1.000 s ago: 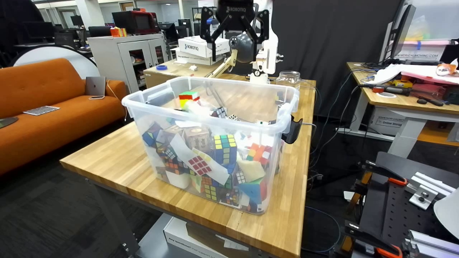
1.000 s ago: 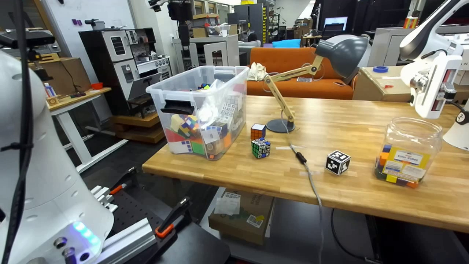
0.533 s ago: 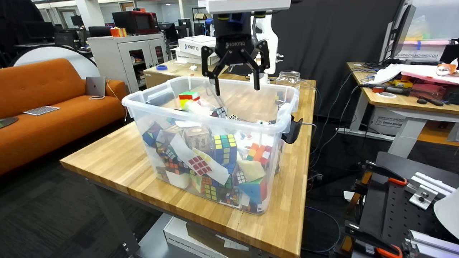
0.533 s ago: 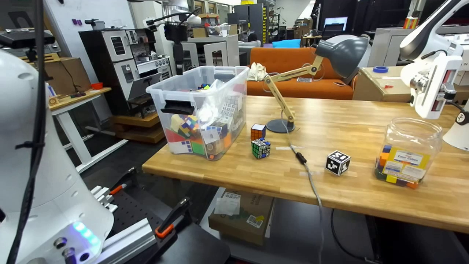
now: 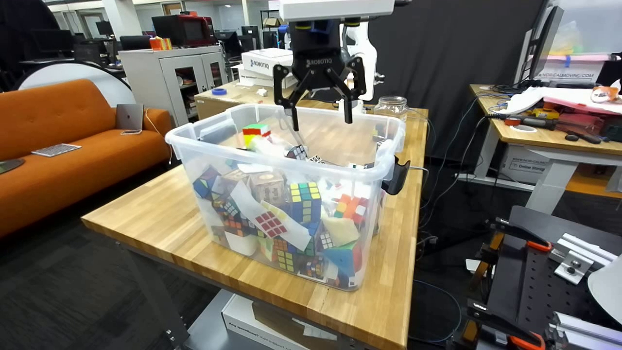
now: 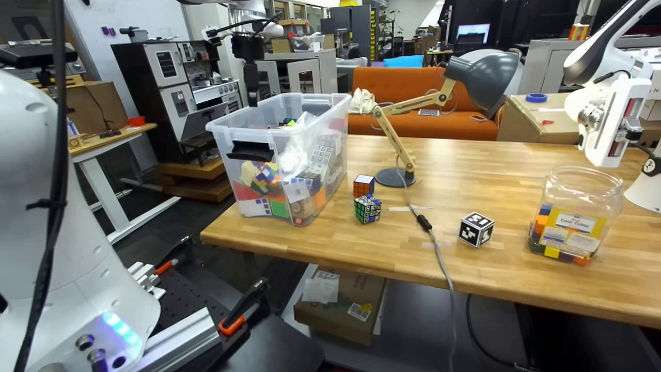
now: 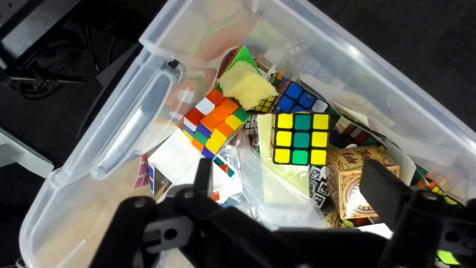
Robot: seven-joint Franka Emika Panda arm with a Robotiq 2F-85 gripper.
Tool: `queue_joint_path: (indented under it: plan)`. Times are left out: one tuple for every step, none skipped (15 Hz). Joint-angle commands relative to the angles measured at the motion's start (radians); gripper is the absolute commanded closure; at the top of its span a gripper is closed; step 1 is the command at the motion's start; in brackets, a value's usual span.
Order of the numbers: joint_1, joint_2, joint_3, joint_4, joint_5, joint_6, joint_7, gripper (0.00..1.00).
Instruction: Remove one Rubik's cube from the container on the left and place it on the table
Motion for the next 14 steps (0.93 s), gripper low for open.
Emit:
queue_joint_path:
  plan:
    - [0.004, 0.0, -0.004, 0.002, 0.0, -0.003, 0.0, 0.0]
    - [0.004, 0.007, -0.005, 0.005, -0.004, 0.005, 0.003, 0.0]
    - [0.004, 0.019, -0.004, 0.009, -0.001, 0.011, 0.0, 0.0]
    - [0.005, 0.03, -0.004, 0.012, 0.001, 0.015, -0.005, 0.0]
    - [0.005, 0.046, -0.004, 0.014, 0.009, 0.022, -0.015, 0.0]
    - [0.005, 0.062, -0.004, 0.015, 0.019, 0.032, -0.028, 0.0]
    - [0.005, 0.081, -0.005, 0.016, 0.029, 0.044, -0.045, 0.0]
    - [0.005, 0.099, -0.006, 0.019, 0.036, 0.054, -0.059, 0.0]
    - [0.005, 0.118, -0.006, 0.023, 0.045, 0.068, -0.077, 0.0]
    - [0.006, 0.135, -0.007, 0.026, 0.051, 0.079, -0.089, 0.0]
    - [0.006, 0.151, -0.007, 0.028, 0.062, 0.089, -0.104, 0.0]
    - [0.007, 0.164, -0.008, 0.031, 0.068, 0.096, -0.114, 0.0]
    - [0.008, 0.175, -0.008, 0.033, 0.078, 0.102, -0.126, 0.0]
    - [0.008, 0.185, -0.008, 0.034, 0.088, 0.105, -0.139, 0.0]
